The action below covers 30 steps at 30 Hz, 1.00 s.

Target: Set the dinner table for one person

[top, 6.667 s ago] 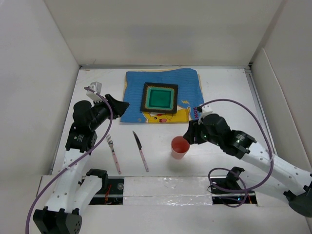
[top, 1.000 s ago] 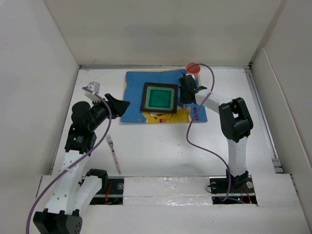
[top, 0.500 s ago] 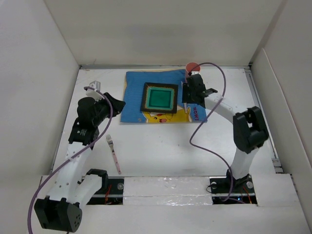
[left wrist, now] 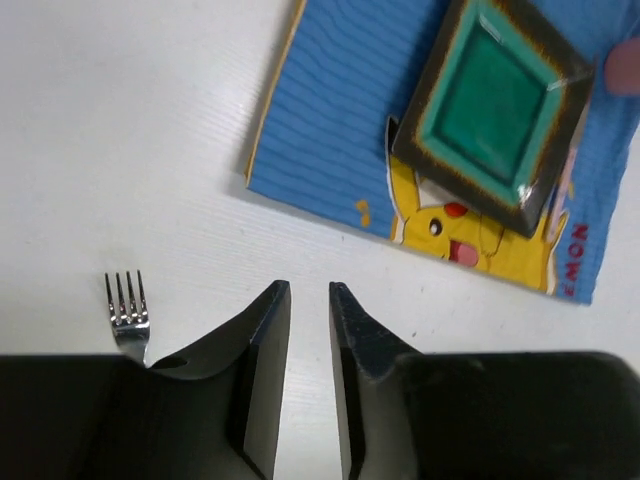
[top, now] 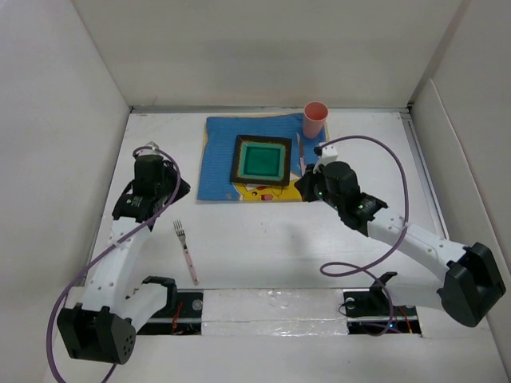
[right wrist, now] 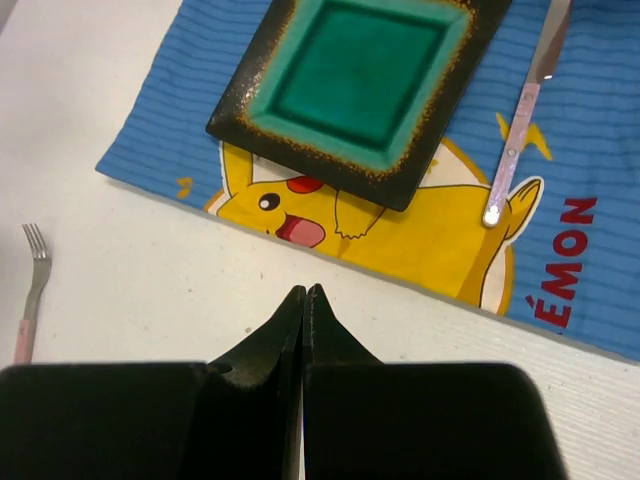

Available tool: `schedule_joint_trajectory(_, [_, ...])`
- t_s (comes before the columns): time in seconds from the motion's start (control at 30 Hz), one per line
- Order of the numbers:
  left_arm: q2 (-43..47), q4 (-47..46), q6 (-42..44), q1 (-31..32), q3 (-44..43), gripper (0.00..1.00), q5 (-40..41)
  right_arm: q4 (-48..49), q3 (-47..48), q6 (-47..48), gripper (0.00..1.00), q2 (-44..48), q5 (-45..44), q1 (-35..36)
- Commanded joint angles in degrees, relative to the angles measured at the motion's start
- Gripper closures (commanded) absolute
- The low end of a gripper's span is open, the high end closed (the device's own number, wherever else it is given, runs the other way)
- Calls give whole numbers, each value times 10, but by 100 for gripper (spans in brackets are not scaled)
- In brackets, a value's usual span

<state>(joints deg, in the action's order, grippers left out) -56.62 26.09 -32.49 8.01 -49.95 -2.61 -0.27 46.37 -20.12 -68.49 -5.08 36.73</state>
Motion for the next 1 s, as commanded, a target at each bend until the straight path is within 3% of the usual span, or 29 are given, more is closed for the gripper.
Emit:
schedule_joint_trajectory(0.0, [55, 34, -11, -10, -44, 79, 48, 89, -20, 4, 100, -14, 77, 30])
schedule_joint_trajectory(0.1, [77, 47, -7, -10, -48, 74, 50, 48, 20, 17, 100, -56, 33, 84])
schedule_joint_trajectory(0.17, [57, 108, -6, -3, -46, 74, 61, 34, 36, 28, 100, -76, -23, 119])
schedule_joint_trajectory(0.37, [-19, 248, -53, -9, -31, 70, 64, 11, 50, 33, 96, -82, -70, 119])
schedule_joint_trajectory(0.5, [-67, 252, -67, -9, 6, 63, 31, 7, 38, 36, 96, -62, -106, 119])
schedule_joint_trajectory(0.63, [-100, 252, -67, -9, 32, 60, 72, 12, 24, 32, 93, -38, -102, 105])
schedule_joint_trajectory(0.97, [-212, 245, -40, 16, 30, 51, 56, 5, 20, 26, 91, -23, -95, 85])
